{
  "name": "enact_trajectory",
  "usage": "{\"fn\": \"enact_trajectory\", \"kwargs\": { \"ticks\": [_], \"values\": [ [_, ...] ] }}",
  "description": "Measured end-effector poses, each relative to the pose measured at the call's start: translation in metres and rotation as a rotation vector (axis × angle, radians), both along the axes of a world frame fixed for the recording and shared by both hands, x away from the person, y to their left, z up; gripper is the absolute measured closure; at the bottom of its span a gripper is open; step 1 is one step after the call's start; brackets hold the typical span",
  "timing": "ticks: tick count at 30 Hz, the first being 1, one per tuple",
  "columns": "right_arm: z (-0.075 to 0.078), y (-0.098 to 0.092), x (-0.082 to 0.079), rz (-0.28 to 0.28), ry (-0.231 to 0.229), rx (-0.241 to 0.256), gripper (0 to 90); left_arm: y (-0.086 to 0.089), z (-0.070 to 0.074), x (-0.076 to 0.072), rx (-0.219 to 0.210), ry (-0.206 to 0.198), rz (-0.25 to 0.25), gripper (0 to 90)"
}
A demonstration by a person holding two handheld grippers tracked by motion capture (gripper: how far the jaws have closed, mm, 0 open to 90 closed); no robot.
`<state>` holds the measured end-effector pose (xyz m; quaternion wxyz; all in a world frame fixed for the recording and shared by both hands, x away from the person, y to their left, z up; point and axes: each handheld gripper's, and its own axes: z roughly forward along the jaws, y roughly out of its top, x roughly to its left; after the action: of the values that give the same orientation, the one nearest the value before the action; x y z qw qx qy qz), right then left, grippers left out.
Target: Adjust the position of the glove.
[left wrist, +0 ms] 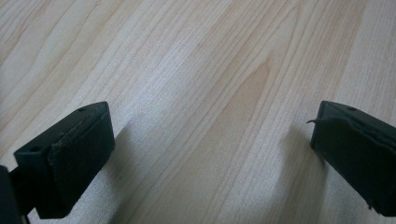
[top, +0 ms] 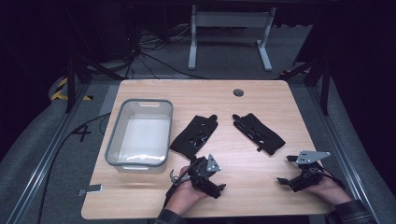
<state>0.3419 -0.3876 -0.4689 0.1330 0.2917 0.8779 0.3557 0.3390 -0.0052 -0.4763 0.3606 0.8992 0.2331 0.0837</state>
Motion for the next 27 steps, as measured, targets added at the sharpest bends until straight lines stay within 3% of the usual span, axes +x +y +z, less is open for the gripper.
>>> {"fn": "enact_trajectory", "kwargs": {
  "ticks": [8, 13, 15, 21, 27],
  "values": [
    [0.001, -0.001, 0.0, 0.009, 0.002, -0.002, 3.0, 0.0, 0.0, 0.0, 0.0, 0.0, 0.0, 0.0],
    [0.01, -0.003, 0.002, -0.002, 0.025, -0.007, 30.6, 0.0, 0.0, -0.001, -0.002, -0.001, 0.003, 0.1],
    [0.012, -0.004, 0.002, -0.003, 0.021, -0.003, 34.3, 0.0, 0.0, 0.0, -0.003, -0.001, 0.003, 0.2],
    [0.026, -0.007, 0.007, -0.001, 0.003, 0.033, 62.2, 0.0, 0.0, -0.001, -0.002, -0.002, 0.003, 0.4],
    [0.033, -0.003, 0.021, 0.015, 0.005, 0.028, 83.1, 0.0, 0.0, -0.001, -0.003, -0.001, 0.003, 0.4]
  ]
}}
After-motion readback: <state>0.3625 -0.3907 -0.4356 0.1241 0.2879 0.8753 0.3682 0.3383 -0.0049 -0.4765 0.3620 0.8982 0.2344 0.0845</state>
